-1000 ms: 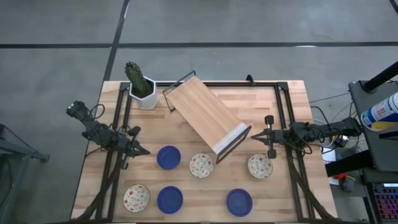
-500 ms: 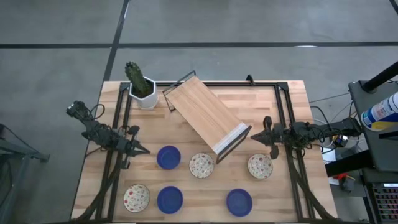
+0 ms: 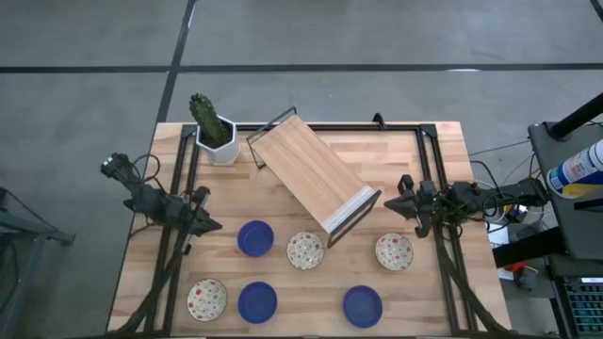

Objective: Pick & Place Mini bowls
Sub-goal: Put the top right white patterned bowl on the shelf

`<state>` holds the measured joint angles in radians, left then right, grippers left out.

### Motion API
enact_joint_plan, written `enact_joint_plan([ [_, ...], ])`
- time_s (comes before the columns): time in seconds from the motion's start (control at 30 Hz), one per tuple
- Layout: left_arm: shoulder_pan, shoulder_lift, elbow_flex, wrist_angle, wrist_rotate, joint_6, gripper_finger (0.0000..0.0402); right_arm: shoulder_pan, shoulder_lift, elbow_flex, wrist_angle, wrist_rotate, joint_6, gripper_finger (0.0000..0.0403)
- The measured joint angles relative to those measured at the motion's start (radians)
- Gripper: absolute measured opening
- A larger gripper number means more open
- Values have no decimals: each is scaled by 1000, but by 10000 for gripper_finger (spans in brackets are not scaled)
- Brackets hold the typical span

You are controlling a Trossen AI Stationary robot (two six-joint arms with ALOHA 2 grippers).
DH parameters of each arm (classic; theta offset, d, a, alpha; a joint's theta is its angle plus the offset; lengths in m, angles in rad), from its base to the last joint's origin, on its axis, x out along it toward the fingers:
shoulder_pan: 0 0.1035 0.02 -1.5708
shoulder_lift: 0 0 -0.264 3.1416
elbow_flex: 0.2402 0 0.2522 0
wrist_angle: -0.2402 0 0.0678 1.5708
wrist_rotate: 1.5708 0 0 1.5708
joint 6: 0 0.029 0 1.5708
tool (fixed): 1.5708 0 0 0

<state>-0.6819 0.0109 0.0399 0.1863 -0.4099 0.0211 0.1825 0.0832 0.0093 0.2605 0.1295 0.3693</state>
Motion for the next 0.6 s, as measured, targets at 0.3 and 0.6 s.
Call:
enact_joint_plan([
  [0.3, 0, 0, 2, 185, -8, -61, 0, 16, 38, 25, 209, -85, -18, 8],
  [0.6, 0, 11, 3, 405, 6, 84, 0, 171, 382, 291, -84, -45, -69, 9],
])
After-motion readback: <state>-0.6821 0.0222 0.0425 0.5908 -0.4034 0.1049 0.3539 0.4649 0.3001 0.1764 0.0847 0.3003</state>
